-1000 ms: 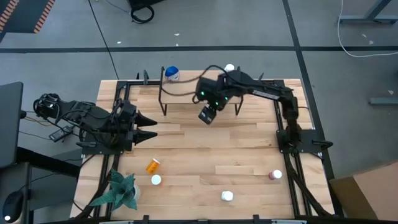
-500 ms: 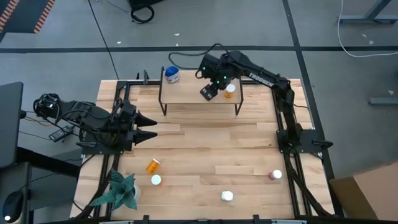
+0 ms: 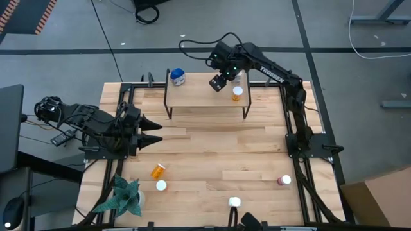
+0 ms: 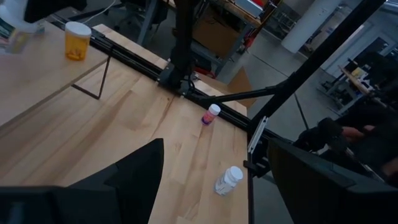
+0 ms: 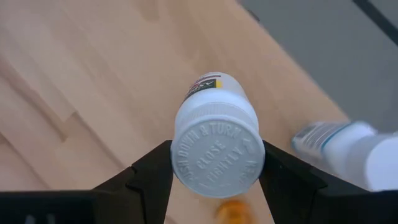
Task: Pick and place medicine bottles onto shelf by color
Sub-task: Put the top white medicine bottle on the shelf
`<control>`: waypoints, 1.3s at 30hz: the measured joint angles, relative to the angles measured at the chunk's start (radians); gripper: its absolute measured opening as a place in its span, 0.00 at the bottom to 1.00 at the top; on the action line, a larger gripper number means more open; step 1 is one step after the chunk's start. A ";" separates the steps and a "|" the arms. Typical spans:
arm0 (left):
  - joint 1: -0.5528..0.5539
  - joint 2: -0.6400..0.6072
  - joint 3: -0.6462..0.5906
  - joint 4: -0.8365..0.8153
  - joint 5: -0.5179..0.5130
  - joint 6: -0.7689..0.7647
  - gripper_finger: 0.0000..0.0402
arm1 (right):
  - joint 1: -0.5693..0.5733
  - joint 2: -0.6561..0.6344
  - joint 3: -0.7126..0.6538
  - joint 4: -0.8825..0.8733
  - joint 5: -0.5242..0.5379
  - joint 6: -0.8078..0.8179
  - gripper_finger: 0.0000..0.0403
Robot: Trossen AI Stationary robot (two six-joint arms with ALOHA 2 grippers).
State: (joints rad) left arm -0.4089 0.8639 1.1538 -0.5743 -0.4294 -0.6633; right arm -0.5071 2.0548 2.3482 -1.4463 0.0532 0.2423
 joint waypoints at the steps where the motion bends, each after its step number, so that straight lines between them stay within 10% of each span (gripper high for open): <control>1: 0.000 0.000 0.000 0.000 0.000 0.001 0.72 | -0.006 0.000 0.000 0.009 0.000 -0.010 0.54; 39: 0.004 0.000 0.000 0.038 -0.095 0.020 0.72 | -0.113 0.061 0.001 0.100 -0.069 -0.210 0.54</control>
State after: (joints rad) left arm -0.4049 0.8639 1.1542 -0.5362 -0.5240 -0.6434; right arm -0.6205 2.1155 2.3493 -1.3464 -0.0162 0.0319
